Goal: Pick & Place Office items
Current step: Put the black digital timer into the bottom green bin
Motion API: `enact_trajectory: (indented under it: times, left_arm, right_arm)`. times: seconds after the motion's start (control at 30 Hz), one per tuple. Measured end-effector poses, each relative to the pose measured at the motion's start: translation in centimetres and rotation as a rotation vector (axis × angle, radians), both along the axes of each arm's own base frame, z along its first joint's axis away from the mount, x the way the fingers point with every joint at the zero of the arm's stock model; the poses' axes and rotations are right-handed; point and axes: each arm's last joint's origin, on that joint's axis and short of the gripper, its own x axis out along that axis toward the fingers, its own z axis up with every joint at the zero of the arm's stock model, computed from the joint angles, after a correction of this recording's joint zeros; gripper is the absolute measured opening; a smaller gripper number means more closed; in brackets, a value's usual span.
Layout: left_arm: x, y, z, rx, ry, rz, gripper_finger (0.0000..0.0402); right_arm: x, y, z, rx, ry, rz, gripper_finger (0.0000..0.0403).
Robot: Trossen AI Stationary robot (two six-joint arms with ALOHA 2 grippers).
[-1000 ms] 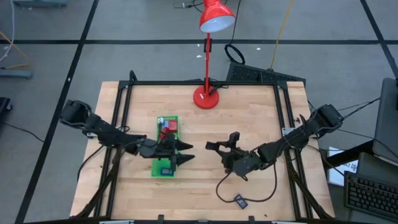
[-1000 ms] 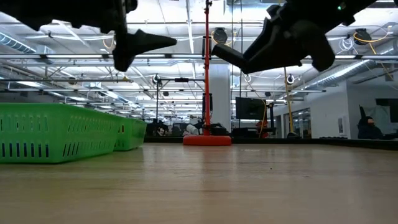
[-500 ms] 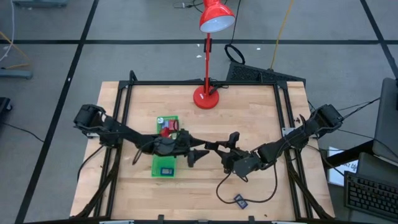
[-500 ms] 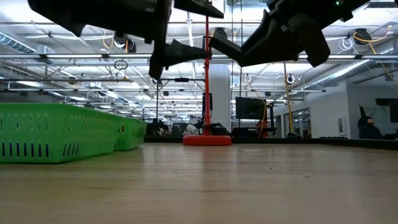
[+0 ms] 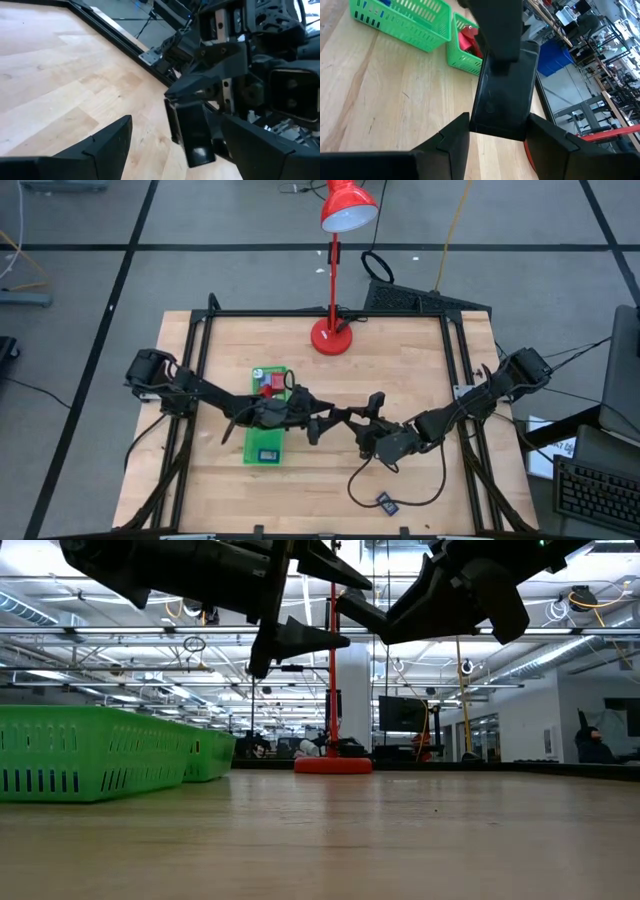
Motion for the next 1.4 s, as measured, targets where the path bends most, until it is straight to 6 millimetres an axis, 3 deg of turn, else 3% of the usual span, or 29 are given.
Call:
enact_trajectory:
  times: [0.43, 0.83, 1.07, 1.4]
  left_arm:
    - [0.1, 0.3, 0.1, 0.017, -0.003, 0.005, 0.0184]
    - [0.1, 0.5, 0.2, 0.037, -0.010, 0.007, 0.0120]
    - [0.1, 0.5, 0.2, 0.082, -0.009, -0.002, 0.0067]
    - [0.1, 0.6, 0.2, 0.147, 0.000, 0.005, 0.0065]
  right_arm:
    - [0.0, 0.0, 0.0, 0.004, -0.004, -0.001, 0.0159]
    - [0.0, 0.1, 0.0, 0.025, -0.002, 0.017, 0.0160]
    - [0.1, 0.1, 0.0, 0.093, -0.029, 0.006, 0.0181]
    - [-1.1, 0.0, 1.5, 0.208, -0.079, -0.022, 0.0215]
